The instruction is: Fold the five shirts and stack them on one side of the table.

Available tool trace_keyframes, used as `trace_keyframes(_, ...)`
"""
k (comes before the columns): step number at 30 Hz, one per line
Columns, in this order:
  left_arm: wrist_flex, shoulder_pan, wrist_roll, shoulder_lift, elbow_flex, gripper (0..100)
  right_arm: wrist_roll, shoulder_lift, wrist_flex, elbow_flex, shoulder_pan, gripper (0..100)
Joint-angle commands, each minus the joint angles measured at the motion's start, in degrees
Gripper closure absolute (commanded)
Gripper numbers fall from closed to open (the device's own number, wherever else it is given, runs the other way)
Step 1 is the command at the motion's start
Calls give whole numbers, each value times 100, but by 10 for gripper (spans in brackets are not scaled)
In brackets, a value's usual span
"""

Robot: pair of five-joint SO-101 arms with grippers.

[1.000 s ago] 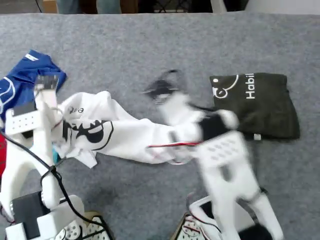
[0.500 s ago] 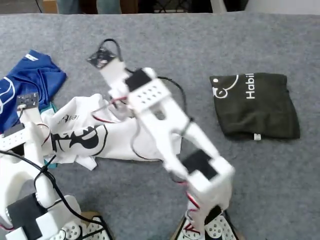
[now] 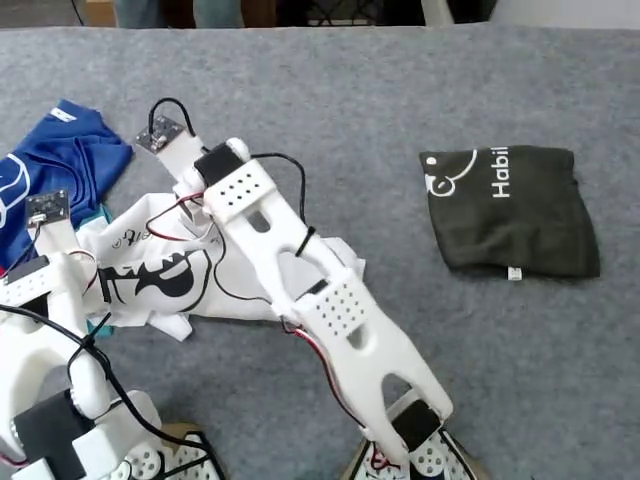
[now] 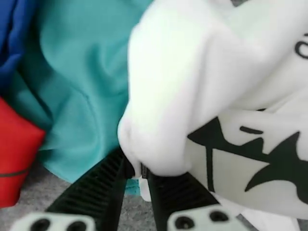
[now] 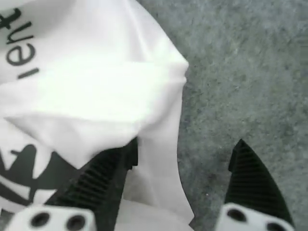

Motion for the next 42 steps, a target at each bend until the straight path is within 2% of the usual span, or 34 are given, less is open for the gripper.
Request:
trace_keyframes(1,-62,-101,70,-18,13,971,0,453,264,-1262,-35,806)
trace_keyframes(4,-62,-110,70,-18,13,971,88,866,466,-2070,18,988)
trace_keyframes(6,-70,-110,70,-18,13,971,404,1051,782,-2404,114,966)
trace_keyframes(8,-70,-84,70,-35,-4,971,475,1077,888,-2360,264,987)
trace_keyframes(13,158,163,62,-53,-567,971,413,576,914,-2053,1187,985)
trace_keyframes(16,677,338,62,-53,-1279,971,413,-127,914,-1270,1767,985)
trace_keyframes(20,985,629,70,0,-1947,971,598,-1455,888,813,2286,985)
trace_keyframes(22,949,699,70,9,-2009,971,774,-2062,862,1868,2251,985)
trace_keyframes(26,949,637,70,9,-2000,971,765,-2721,334,3248,1714,978)
trace_keyframes(29,862,426,79,18,-1982,971,659,-2774,-26,3635,1160,888)
trace_keyframes(32,369,233,88,18,-1666,971,158,-2598,-466,3653,730,777)
trace_keyframes(34,-9,171,229,18,-1376,971,88,-2457,-536,3547,510,737)
trace_keyframes(39,-607,171,536,9,-927,971,70,-1938,-413,3424,70,763)
trace_keyframes(42,-325,180,695,18,-1130,971,70,-1684,105,3407,53,887)
